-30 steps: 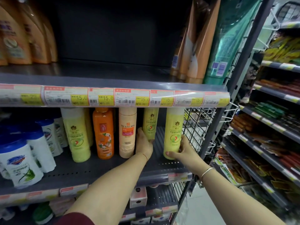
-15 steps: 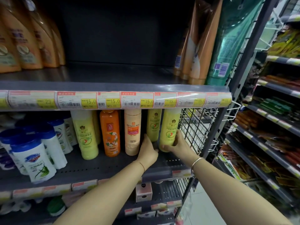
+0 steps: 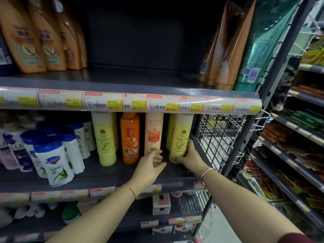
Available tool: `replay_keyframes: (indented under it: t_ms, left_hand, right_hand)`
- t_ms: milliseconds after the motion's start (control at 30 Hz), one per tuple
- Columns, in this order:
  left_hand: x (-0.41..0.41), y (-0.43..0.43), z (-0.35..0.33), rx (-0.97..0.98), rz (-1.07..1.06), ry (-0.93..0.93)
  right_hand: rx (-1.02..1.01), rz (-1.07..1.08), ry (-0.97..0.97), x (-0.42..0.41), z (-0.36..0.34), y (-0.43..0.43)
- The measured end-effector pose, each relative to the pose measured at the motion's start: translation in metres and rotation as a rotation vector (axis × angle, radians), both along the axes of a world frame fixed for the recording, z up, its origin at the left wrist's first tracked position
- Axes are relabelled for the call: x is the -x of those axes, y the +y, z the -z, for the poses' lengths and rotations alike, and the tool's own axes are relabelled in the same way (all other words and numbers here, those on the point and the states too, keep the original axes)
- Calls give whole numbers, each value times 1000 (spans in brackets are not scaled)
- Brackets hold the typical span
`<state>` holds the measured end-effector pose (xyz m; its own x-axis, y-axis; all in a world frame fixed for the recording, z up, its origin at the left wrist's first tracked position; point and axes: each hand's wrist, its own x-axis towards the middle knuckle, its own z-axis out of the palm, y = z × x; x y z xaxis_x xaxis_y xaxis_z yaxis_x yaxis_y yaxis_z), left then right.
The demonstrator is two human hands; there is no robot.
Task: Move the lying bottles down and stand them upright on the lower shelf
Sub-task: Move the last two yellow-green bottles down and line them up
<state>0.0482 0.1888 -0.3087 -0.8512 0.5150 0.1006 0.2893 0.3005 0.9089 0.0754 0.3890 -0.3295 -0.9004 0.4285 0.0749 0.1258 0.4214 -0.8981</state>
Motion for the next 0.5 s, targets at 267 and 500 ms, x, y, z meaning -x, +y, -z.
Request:
replay_keyframes:
  t_ms: [267, 500]
  left_hand:
    - [10, -23, -1, -37, -45, 13]
    - [14, -33, -1, -67, -115, 11]
  right_hand:
    - [18, -20, 6, 8, 3, -2]
    - [38, -41, -14, 6, 4, 2]
